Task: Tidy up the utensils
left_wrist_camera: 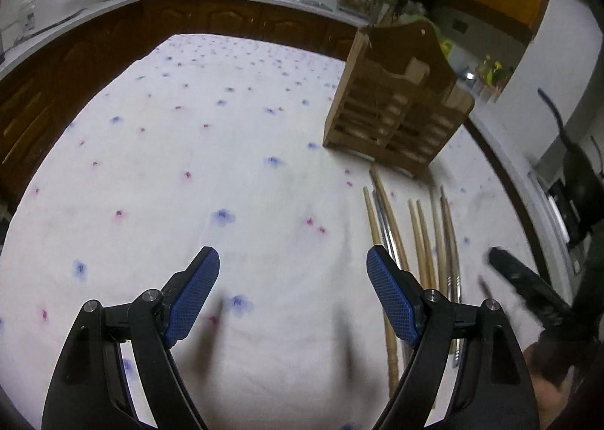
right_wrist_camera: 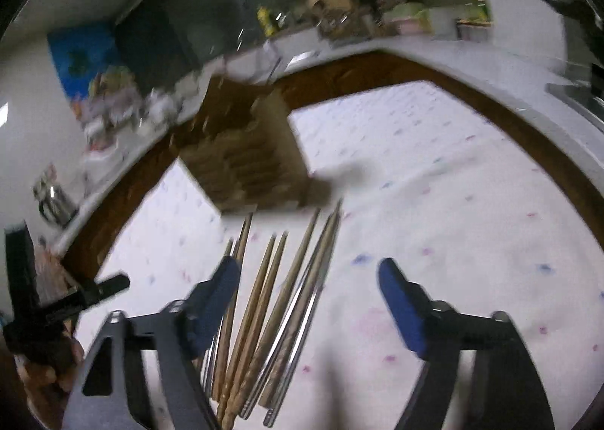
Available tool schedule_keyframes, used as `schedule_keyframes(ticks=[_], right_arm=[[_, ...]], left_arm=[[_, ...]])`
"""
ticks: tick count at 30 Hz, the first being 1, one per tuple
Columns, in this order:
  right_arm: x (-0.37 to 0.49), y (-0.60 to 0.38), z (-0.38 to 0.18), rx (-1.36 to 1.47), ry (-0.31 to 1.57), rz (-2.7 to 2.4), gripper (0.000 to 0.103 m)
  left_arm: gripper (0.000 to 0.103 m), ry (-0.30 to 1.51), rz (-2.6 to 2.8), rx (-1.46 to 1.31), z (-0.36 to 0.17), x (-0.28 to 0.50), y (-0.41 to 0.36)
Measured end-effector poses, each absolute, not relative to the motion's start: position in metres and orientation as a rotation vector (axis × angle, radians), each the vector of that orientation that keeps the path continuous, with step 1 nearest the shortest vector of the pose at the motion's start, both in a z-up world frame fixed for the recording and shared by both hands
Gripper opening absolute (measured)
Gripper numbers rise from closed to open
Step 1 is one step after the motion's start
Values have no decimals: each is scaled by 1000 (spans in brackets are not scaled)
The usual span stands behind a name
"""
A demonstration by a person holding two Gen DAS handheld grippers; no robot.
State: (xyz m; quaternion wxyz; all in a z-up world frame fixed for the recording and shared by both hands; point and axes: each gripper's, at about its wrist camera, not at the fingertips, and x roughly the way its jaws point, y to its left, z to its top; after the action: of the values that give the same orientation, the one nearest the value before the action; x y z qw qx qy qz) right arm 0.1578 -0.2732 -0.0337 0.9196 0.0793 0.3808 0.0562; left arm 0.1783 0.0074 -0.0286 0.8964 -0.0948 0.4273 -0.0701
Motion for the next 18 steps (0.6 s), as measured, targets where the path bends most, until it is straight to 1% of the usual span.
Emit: schedule_keyframes(ticks=[1,4,6,7,8,13,15,16,17,18], right_arm=[[164,-265,-42,135,822,123,57],[177,-252,-65,78,910,120,48],[182,-250,-78,47,962,101,33],[181,-252,-78,41,948,94,26],[180,-253,-78,29,954,87,23],[166,-284,-73,55,954,44,22],[161,-300,-71,95,953,22,23],[158,-307,-68,124,947,17,29],[156,-313,-67,149,941,17,30],[153,-319,-65,178,931,19,30]], left_arm=[[82,892,-148,-186,-30,179,5],[82,919,-168,-134,-33,182,-8],[82,938,-176,-87,-37,186,-20],[82,945,-184,-70,-39,188,-25],[82,951,-193,-58,-41,190,-31],[82,980,-227,20,-51,208,-60],[76,987,-232,54,-56,215,-71],[68,996,-228,77,-60,220,-77],[64,1010,-221,102,-65,222,-81],[62,985,-226,92,-64,222,-81]])
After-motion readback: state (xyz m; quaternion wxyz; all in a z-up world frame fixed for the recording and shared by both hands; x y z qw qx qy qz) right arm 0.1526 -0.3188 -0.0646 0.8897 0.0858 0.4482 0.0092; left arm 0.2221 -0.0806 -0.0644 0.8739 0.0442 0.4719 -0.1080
